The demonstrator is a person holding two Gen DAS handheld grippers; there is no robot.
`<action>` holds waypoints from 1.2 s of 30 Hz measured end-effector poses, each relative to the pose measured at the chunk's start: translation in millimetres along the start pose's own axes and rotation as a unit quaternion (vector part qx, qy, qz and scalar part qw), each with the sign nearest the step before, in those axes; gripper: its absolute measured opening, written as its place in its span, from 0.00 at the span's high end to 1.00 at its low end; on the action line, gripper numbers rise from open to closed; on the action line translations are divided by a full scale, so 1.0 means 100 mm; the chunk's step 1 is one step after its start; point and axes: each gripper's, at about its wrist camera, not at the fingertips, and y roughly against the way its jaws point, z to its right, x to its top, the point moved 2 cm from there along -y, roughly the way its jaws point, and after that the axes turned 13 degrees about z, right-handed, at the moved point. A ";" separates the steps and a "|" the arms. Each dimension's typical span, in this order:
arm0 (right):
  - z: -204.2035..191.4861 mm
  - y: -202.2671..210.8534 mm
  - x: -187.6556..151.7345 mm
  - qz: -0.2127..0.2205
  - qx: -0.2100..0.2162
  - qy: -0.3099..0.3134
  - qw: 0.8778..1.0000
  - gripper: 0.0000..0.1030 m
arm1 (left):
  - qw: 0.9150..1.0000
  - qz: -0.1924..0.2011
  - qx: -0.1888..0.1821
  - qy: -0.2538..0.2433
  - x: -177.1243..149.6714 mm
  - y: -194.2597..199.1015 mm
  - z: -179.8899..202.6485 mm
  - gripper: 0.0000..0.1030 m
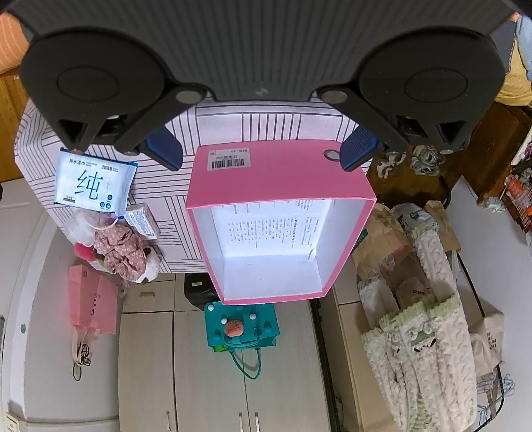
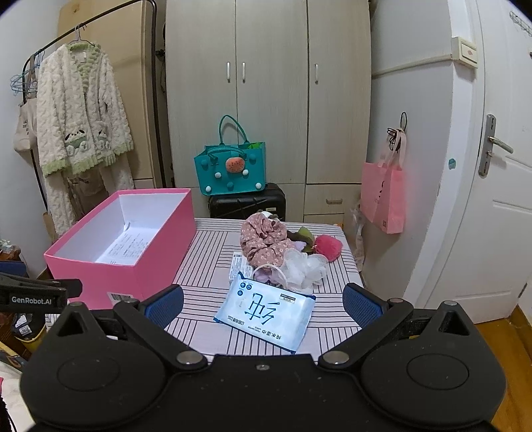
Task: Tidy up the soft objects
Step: 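Move both tools toward the blue-and-white wet-wipes pack on the table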
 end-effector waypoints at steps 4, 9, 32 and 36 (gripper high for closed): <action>0.00 0.01 -0.01 0.001 -0.001 0.002 1.000 0.00 | 1.000 0.004 -0.001 -0.002 -0.02 0.02 0.01 0.02; 0.00 0.01 -0.01 0.002 -0.001 0.002 1.000 0.00 | 1.000 0.006 -0.002 0.002 -0.02 0.04 0.00 0.02; 0.06 0.02 -0.09 -0.004 -0.005 -0.002 1.000 0.00 | 1.000 -0.004 -0.005 0.008 -0.09 0.03 0.01 0.00; 0.06 0.02 -0.10 -0.005 -0.005 0.000 1.000 0.00 | 1.000 -0.007 -0.004 0.011 -0.10 0.01 -0.01 0.00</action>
